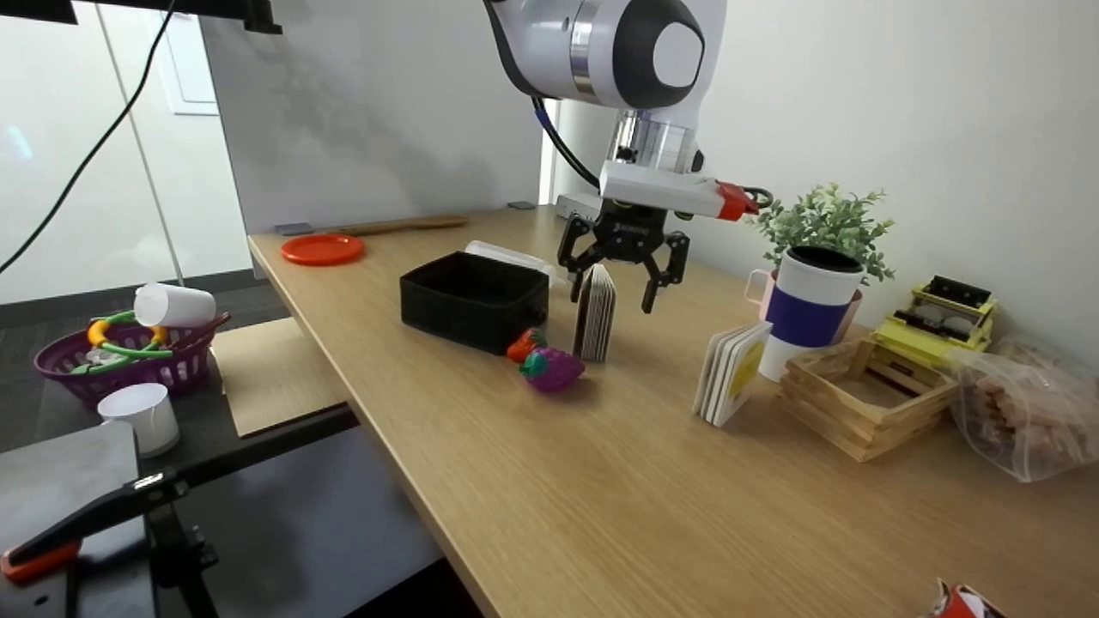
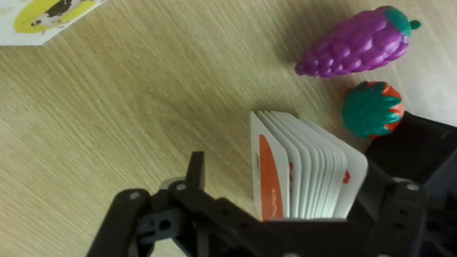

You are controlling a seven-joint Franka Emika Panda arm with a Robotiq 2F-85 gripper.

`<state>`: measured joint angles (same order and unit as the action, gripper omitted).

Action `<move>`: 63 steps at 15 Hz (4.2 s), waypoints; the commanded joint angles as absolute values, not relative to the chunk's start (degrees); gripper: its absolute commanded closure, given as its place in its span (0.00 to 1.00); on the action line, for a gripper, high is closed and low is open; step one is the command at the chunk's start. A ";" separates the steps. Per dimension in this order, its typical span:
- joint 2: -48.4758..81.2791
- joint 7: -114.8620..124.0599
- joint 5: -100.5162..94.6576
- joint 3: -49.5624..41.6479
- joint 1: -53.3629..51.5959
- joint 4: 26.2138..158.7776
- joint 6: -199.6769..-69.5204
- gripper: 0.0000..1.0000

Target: Put the book on the left in the black box, put the grape toy in the box, remove the book from the box then put the strawberry toy in the box

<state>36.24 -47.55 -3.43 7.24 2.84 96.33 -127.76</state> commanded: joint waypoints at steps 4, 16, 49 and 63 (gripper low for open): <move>39.83 -47.40 -2.88 7.94 2.28 89.20 -124.19 0.00; 41.88 -48.13 -2.09 8.41 2.47 85.62 -121.46 0.77; 30.12 -31.93 -10.17 11.07 -8.08 97.23 -116.60 0.96; 32.56 -32.28 -1.77 11.36 -3.06 98.68 -128.62 0.90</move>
